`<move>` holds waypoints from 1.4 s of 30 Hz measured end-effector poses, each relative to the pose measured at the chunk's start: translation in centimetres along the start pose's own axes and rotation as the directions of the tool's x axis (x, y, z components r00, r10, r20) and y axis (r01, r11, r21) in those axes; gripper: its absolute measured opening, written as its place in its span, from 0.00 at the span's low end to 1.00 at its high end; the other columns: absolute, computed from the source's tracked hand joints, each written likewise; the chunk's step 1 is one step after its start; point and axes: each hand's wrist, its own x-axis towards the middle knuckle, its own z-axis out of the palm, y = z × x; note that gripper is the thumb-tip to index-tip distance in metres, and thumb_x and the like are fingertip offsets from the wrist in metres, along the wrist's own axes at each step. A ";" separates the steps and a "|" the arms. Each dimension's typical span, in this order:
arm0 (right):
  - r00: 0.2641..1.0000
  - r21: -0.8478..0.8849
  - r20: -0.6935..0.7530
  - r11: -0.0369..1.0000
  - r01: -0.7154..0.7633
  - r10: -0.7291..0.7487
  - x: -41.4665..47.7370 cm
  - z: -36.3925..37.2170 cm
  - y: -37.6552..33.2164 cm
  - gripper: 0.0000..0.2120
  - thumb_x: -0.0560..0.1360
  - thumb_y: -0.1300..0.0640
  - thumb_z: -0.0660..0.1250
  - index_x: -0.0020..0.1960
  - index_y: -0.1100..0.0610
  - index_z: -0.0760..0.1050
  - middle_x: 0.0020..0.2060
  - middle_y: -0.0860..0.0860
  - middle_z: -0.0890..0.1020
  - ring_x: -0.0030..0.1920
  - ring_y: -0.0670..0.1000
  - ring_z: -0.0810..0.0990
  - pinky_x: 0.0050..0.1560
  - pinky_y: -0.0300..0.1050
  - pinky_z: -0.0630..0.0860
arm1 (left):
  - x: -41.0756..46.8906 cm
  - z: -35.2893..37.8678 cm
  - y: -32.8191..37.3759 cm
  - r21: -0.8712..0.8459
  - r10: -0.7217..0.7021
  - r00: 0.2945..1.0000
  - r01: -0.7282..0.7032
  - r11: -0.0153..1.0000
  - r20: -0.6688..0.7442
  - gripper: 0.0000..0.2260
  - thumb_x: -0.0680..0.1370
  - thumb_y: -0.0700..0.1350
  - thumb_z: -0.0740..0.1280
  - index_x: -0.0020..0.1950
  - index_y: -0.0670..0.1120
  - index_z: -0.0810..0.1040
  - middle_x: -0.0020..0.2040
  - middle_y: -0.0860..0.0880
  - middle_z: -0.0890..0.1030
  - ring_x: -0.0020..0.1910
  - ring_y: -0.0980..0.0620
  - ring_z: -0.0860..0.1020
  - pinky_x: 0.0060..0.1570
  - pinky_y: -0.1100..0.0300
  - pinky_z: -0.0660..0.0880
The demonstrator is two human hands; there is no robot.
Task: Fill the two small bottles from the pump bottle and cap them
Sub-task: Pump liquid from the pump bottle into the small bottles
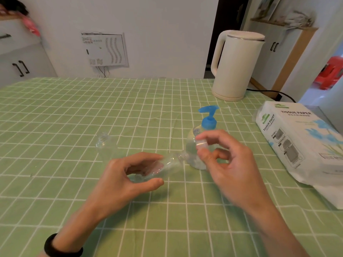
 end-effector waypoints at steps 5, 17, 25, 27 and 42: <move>0.932 0.052 -0.362 0.998 0.037 -0.016 1.1 -3.2 0.4 0.05 0.82 0.56 0.73 0.56 0.48 0.82 0.49 0.43 0.84 0.39 0.42 0.80 0.35 0.45 0.81 | 0.3 0.1 -0.5 -0.055 0.008 0.999 -0.010 0.998 -0.052 0.22 0.69 0.54 0.82 0.62 0.63 0.84 0.56 0.58 0.88 0.55 0.56 0.87 0.58 0.68 0.80; 0.910 -0.379 -0.280 0.835 -0.398 0.306 1.7 -4.5 6.0 0.15 0.78 0.57 0.75 0.61 0.43 0.84 0.53 0.43 0.85 0.42 0.44 0.83 0.49 0.47 0.82 | 0.5 1.1 -1.6 -0.216 -0.020 1.000 0.020 0.976 0.002 0.22 0.69 0.54 0.79 0.62 0.59 0.82 0.62 0.50 0.86 0.60 0.50 0.87 0.65 0.56 0.80; 0.892 -0.459 -0.232 0.765 -0.452 0.388 1.6 -4.4 6.8 0.12 0.78 0.53 0.74 0.61 0.44 0.85 0.53 0.45 0.87 0.37 0.44 0.84 0.33 0.32 0.68 | 0.5 1.5 -2.0 -0.218 -0.023 0.999 0.032 0.975 0.044 0.21 0.70 0.54 0.78 0.62 0.60 0.81 0.62 0.51 0.86 0.63 0.52 0.85 0.66 0.59 0.78; 0.892 -0.476 -0.220 0.755 -0.451 0.394 1.6 -4.4 6.6 0.13 0.78 0.52 0.74 0.63 0.44 0.85 0.54 0.44 0.86 0.39 0.44 0.84 0.33 0.31 0.68 | 0.5 1.5 -2.0 -0.225 -0.028 0.999 0.037 0.974 0.044 0.21 0.70 0.53 0.78 0.62 0.59 0.81 0.62 0.51 0.86 0.63 0.52 0.85 0.66 0.59 0.78; 0.947 -0.035 -0.282 0.985 -0.171 0.154 8.7 -3.8 -1.6 0.09 0.83 0.46 0.67 0.51 0.45 0.86 0.45 0.36 0.87 0.45 0.39 0.84 0.46 0.36 0.76 | 2.8 2.4 -0.1 -0.225 -0.018 0.994 -0.007 0.974 -0.112 0.23 0.69 0.46 0.78 0.65 0.51 0.81 0.60 0.56 0.87 0.62 0.57 0.84 0.66 0.61 0.79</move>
